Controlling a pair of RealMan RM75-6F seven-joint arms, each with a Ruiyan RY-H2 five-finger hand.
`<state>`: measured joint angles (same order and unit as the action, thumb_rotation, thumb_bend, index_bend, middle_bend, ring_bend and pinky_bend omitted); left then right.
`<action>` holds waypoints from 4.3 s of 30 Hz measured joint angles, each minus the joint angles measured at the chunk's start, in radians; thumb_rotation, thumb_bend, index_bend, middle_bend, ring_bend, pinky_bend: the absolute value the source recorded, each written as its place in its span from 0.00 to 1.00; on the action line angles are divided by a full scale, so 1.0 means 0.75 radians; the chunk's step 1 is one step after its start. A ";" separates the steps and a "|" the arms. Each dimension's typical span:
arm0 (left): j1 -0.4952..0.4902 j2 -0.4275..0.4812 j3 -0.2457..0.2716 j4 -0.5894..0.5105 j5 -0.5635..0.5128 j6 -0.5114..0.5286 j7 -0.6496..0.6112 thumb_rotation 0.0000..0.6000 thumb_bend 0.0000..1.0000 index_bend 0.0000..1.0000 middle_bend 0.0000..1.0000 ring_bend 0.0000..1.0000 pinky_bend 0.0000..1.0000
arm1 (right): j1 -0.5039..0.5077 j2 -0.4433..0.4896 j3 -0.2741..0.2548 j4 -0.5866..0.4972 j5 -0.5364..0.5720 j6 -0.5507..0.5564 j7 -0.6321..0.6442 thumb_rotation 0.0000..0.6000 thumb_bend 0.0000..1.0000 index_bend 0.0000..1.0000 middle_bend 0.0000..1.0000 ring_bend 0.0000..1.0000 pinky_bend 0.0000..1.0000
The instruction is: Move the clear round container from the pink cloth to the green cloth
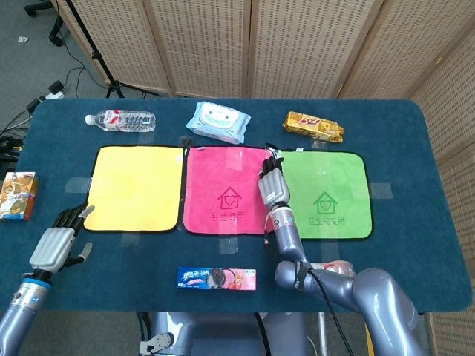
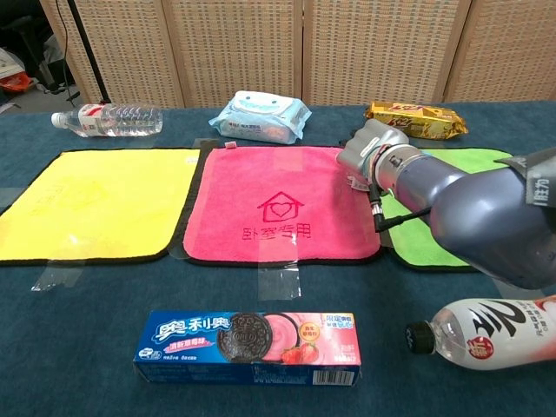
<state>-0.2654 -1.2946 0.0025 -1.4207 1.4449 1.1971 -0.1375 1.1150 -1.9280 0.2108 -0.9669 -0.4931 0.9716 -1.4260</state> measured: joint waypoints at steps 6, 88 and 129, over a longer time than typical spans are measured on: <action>-0.001 0.000 0.002 -0.003 0.002 0.000 0.004 1.00 0.45 0.00 0.00 0.00 0.05 | -0.019 0.025 -0.008 -0.026 0.016 0.018 -0.007 1.00 0.76 0.16 0.07 0.00 0.14; 0.041 0.032 -0.023 -0.051 0.027 0.136 0.059 1.00 0.45 0.00 0.00 0.00 0.05 | -0.451 0.526 -0.155 -0.803 -0.757 0.589 0.776 1.00 0.45 0.16 0.02 0.00 0.11; 0.154 0.077 0.005 -0.182 0.200 0.426 0.337 1.00 0.45 0.00 0.00 0.00 0.05 | -1.198 0.968 -0.459 -0.936 -1.384 1.045 1.563 1.00 0.31 0.08 0.00 0.00 0.02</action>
